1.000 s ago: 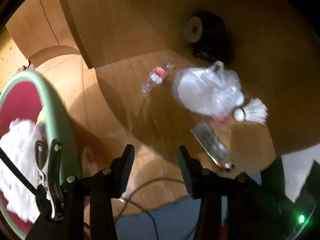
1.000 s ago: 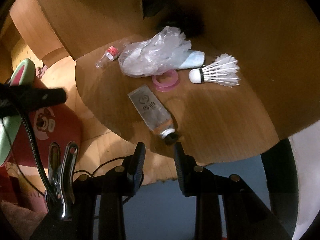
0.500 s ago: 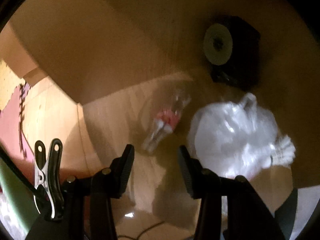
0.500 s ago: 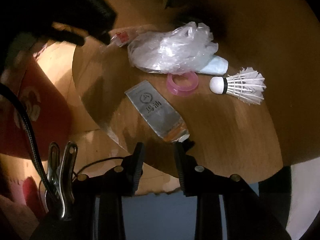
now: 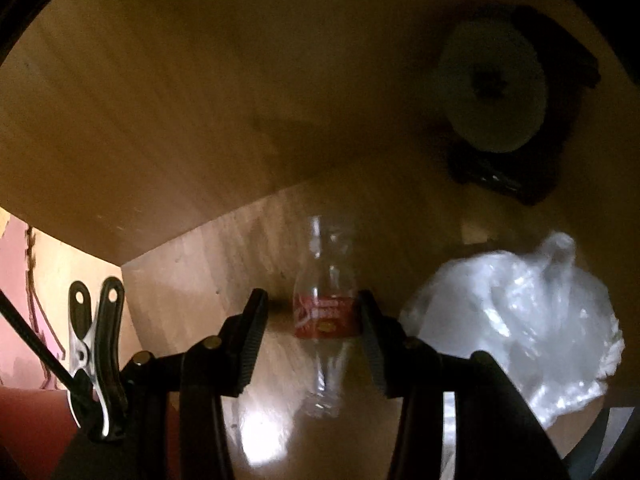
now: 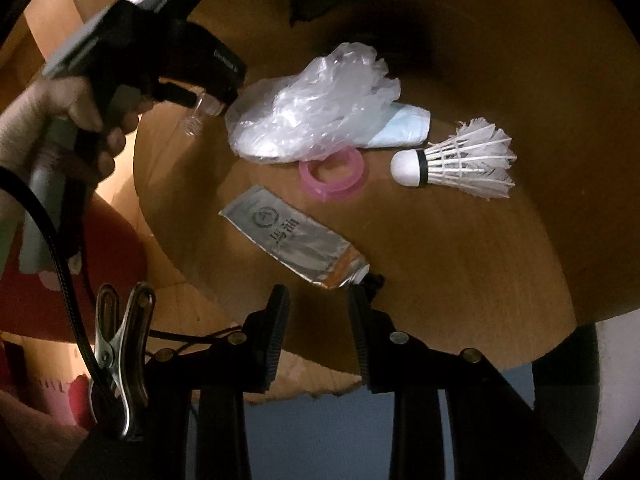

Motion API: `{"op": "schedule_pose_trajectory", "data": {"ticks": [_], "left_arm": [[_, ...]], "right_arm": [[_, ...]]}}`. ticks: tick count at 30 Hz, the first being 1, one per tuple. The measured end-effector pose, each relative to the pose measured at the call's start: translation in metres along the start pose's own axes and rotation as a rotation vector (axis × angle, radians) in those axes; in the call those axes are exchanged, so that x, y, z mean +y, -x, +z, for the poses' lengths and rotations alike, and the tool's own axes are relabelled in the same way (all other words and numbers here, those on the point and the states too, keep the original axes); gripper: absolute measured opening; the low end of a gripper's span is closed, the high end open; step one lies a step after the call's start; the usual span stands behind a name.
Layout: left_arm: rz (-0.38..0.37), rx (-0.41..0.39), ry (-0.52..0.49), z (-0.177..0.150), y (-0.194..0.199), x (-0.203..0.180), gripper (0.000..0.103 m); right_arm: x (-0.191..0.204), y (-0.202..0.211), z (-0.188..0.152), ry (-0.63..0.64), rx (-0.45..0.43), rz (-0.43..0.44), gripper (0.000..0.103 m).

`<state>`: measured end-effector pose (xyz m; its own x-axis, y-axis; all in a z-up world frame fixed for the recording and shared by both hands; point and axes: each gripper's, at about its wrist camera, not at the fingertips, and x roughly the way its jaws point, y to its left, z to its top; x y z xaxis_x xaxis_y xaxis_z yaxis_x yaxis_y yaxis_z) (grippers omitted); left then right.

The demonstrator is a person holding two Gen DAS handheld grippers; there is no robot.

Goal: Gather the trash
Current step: 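Grasp the clear plastic bottle with red label with the left tool, then grasp the silver tube by its cap end with the right tool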

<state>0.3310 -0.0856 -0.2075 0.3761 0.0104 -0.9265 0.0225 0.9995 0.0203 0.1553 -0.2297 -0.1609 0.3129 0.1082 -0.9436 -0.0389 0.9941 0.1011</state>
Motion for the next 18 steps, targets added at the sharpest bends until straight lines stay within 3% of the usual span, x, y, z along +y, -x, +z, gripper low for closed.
{"op": "schedule_pose_trajectory", "data": {"ticks": [5,8,11,18], "left_arm": [[-0.025,-0.012,0.035,0.0,-0.004,0.009,0.049],[-0.042,-0.025,0.02,-0.006,-0.002,0.012,0.033],[-0.089,-0.003,0.036,-0.017,0.003,0.018,0.032],[-0.132,0.022,0.06,-0.036,0.012,0.024,0.032]], "right_arm": [[-0.004,0.001,0.002,-0.009,-0.005,0.012,0.032],[-0.001,0.004,0.001,-0.009,-0.008,0.011,0.032],[-0.002,0.005,0.008,-0.004,-0.02,0.015,0.032],[-0.002,0.01,0.01,0.046,-0.037,0.034,0.057]]}}
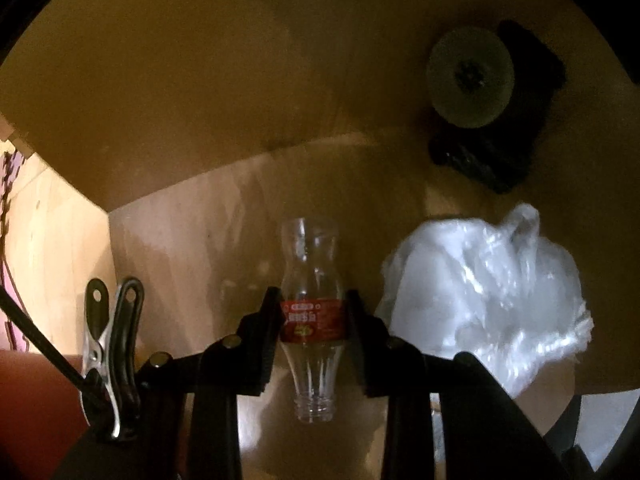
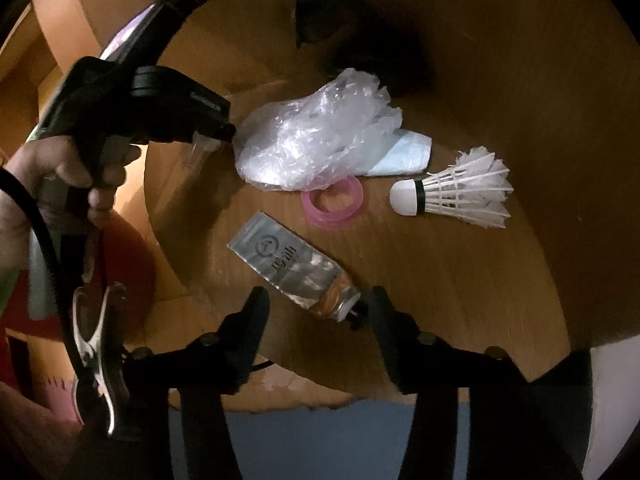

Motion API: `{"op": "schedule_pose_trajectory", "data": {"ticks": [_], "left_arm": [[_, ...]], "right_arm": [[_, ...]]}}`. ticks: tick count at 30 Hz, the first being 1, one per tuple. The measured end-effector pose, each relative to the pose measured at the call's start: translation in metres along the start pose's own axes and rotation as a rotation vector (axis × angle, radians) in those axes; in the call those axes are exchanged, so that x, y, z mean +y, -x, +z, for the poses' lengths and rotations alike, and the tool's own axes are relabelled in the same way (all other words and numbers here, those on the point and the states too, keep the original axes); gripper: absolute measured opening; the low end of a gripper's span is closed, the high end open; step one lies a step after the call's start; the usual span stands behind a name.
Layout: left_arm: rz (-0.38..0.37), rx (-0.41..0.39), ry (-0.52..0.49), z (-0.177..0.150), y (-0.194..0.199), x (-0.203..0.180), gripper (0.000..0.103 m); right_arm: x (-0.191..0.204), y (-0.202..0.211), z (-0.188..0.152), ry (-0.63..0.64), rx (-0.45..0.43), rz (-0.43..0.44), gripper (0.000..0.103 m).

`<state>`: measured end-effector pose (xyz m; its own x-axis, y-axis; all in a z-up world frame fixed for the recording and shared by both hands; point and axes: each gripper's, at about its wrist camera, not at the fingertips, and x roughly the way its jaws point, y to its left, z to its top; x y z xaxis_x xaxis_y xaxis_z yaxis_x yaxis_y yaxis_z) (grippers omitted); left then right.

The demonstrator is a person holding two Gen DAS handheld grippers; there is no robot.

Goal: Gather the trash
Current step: 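Grasp the silver tube by its cap end with the right tool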

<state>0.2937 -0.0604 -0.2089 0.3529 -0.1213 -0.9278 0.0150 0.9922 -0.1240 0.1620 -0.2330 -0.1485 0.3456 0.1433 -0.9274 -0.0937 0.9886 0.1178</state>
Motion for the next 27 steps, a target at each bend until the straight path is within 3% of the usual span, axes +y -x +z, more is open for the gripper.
{"op": "schedule_pose_trajectory", "data": {"ticks": [8,11,14,16,18,27], "left_arm": [[-0.027,0.01,-0.011,-0.033,0.025,0.001,0.032],[-0.037,0.025,-0.018,-0.046,0.035,0.002,0.032],[-0.044,0.032,-0.037,-0.053,0.043,-0.003,0.032],[-0.057,0.025,-0.046,-0.062,0.054,-0.006,0.032],[-0.063,0.017,-0.046,-0.075,0.066,-0.011,0.032],[-0.116,0.032,-0.001,-0.12,0.103,-0.006,0.032]], "right_arm": [[0.007,-0.024,-0.009,0.086,0.051,-0.093,0.059],[0.004,-0.025,-0.01,0.054,0.026,-0.067,0.059],[0.003,-0.023,-0.011,0.046,0.028,-0.074,0.051],[0.003,-0.021,-0.012,0.022,0.031,-0.084,0.031],[0.002,-0.018,-0.012,0.004,0.035,-0.081,0.02],[-0.014,0.003,-0.031,-0.108,0.035,-0.03,0.019]]}}
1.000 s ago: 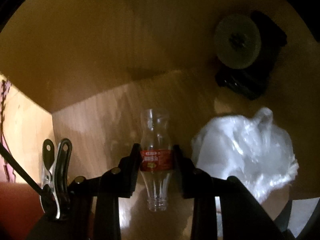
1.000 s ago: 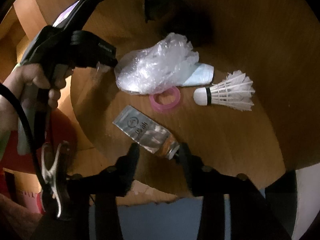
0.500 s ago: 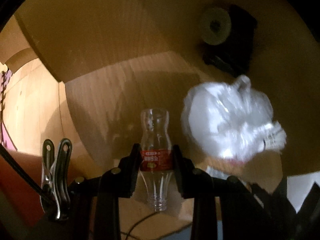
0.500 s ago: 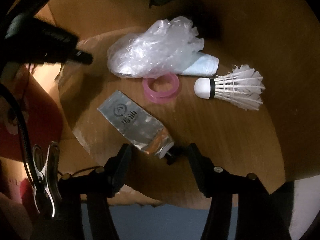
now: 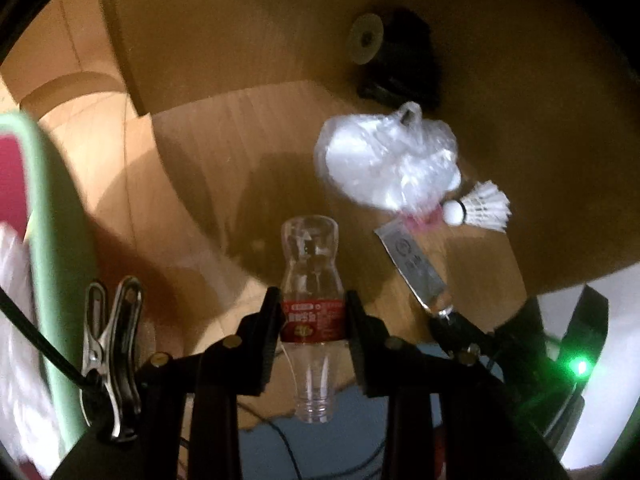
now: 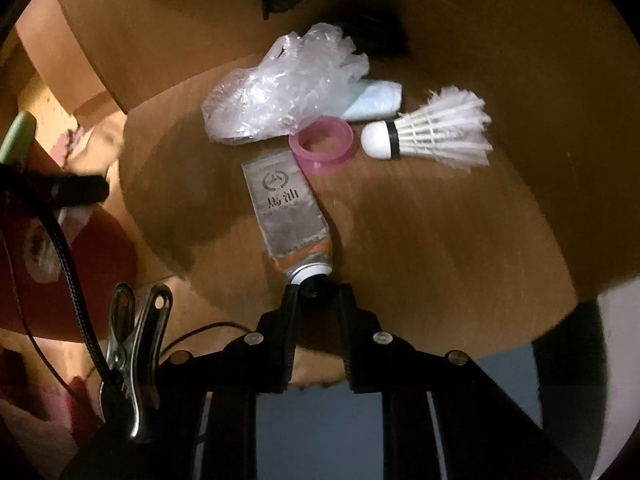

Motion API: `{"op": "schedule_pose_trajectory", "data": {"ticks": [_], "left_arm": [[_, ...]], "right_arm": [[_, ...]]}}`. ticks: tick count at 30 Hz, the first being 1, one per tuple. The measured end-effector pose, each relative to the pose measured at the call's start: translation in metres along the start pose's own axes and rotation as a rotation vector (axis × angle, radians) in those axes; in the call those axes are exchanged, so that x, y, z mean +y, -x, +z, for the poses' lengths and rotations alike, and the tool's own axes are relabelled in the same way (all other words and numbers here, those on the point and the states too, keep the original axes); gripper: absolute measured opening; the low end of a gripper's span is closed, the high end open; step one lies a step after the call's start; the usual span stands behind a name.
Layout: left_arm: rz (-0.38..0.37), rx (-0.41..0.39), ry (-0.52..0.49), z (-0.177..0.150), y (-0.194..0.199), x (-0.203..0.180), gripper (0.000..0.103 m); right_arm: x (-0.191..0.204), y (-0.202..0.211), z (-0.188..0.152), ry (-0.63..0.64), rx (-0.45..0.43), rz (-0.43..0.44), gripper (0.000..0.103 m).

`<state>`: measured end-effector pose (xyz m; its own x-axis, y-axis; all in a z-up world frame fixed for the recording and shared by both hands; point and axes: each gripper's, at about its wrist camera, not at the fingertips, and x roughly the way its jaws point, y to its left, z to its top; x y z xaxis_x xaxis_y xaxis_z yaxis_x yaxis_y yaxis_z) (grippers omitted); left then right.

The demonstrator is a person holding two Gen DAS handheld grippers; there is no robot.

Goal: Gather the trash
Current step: 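Lift the bottle with the left tool while right tool lifts the silver tube toward bin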

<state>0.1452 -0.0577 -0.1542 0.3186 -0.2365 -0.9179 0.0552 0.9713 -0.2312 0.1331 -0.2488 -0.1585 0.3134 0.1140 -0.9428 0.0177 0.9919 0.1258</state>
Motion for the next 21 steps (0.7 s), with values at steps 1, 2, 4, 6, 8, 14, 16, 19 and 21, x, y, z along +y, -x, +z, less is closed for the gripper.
{"op": "schedule_pose_trajectory", "data": {"ticks": [1,2,4,6,8,14,16,19,21], "left_arm": [[-0.003,0.0,0.007,-0.002,0.0,-0.005,0.032],[-0.009,-0.002,0.018,-0.001,0.003,-0.002,0.032],[-0.01,-0.015,0.02,-0.012,0.021,0.0,0.032],[-0.009,-0.029,0.017,-0.023,0.043,-0.008,0.032],[-0.011,-0.043,0.014,-0.027,0.057,-0.009,0.032],[-0.001,-0.085,0.026,-0.032,0.108,0.001,0.032],[0.02,-0.107,0.022,-0.032,0.124,0.007,0.032],[0.065,-0.126,0.018,-0.029,0.147,0.022,0.032],[0.088,-0.13,0.021,-0.027,0.157,0.032,0.032]], "right_arm": [[-0.002,0.004,-0.002,-0.016,0.003,0.016,0.019],[-0.003,0.009,-0.005,-0.028,0.004,0.024,0.019],[-0.002,0.019,-0.008,-0.037,-0.001,0.029,0.019],[0.0,0.029,-0.01,-0.039,-0.007,0.036,0.019],[0.005,0.043,-0.013,-0.039,-0.019,0.047,0.019],[0.024,0.058,-0.007,0.006,-0.039,0.064,0.019],[0.033,0.062,-0.007,0.017,-0.052,0.073,0.019],[0.049,0.079,-0.014,0.02,-0.076,0.102,0.019],[0.06,0.092,-0.014,0.028,-0.095,0.129,0.019]]}}
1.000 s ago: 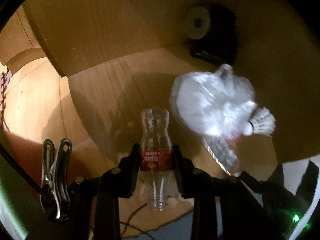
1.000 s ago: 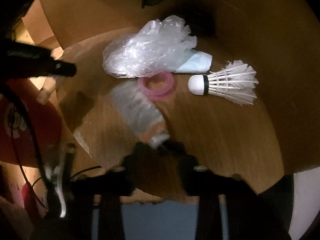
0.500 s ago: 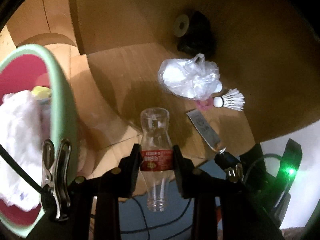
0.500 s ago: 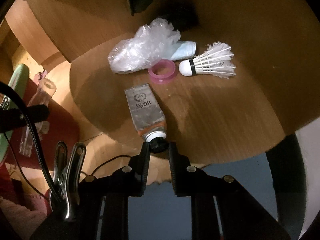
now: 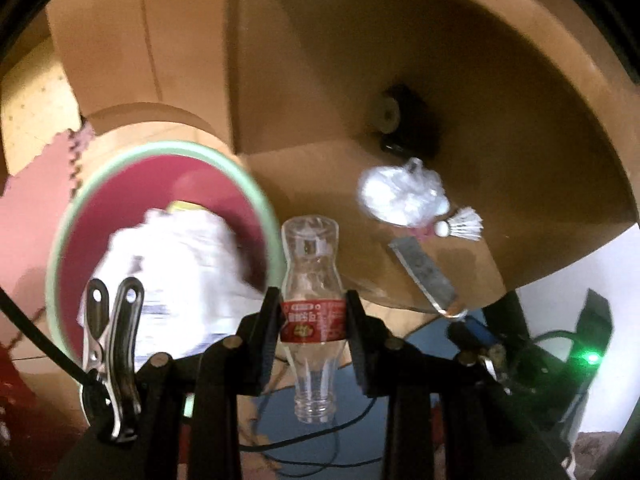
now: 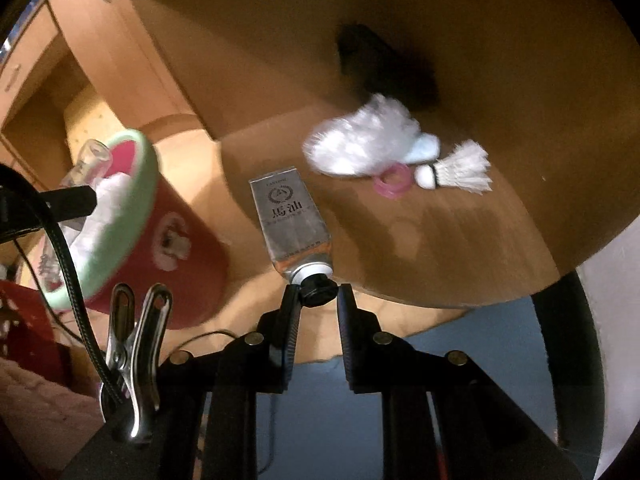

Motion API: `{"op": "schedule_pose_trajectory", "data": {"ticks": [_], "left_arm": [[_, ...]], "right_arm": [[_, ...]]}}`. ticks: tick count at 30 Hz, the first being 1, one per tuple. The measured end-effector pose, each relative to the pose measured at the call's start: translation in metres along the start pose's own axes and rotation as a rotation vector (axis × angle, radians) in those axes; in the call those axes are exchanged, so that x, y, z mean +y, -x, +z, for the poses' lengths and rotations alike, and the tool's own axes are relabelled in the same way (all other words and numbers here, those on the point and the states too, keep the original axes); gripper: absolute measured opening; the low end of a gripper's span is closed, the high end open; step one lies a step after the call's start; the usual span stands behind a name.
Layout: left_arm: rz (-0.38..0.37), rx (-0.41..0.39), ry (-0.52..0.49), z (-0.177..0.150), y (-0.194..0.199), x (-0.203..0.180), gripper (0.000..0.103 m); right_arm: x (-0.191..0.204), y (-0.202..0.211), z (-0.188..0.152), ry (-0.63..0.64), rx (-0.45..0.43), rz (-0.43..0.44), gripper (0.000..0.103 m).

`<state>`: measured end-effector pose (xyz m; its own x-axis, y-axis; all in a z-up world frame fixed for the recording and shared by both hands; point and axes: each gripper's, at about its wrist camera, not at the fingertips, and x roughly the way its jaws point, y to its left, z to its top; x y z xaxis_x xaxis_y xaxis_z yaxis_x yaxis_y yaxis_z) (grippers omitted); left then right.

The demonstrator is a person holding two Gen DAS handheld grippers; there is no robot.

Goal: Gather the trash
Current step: 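Lift the bottle with the left tool while right tool lifts the silver tube toward bin, then carry bottle and tube over the bin and open both tools to drop them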

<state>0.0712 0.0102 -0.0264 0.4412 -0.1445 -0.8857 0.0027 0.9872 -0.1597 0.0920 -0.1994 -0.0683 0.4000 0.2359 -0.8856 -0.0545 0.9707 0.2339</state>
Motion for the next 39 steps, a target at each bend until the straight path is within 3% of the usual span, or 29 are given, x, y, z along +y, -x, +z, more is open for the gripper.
{"op": "schedule_pose_trajectory", "data": {"ticks": [7,19,22,26,39], "left_arm": [[0.103,-0.008,0.026,0.005,0.013,0.053,0.033],[0.147,0.031,0.185,-0.007,-0.016,0.122,0.033],[0.165,0.032,0.198,-0.008,-0.02,0.127,0.033],[0.165,0.039,0.198,-0.007,-0.021,0.129,0.041],[0.161,0.007,0.219,-0.007,-0.006,0.136,0.042]], "right_arm": [[0.043,0.027,0.005,0.051,-0.048,0.088,0.02],[0.115,0.028,0.022,0.14,-0.085,0.214,0.02],[0.13,0.025,0.025,0.16,-0.089,0.234,0.02],[0.144,0.018,0.029,0.173,-0.083,0.25,0.02],[0.169,-0.01,0.037,0.167,-0.042,0.304,0.02]]}}
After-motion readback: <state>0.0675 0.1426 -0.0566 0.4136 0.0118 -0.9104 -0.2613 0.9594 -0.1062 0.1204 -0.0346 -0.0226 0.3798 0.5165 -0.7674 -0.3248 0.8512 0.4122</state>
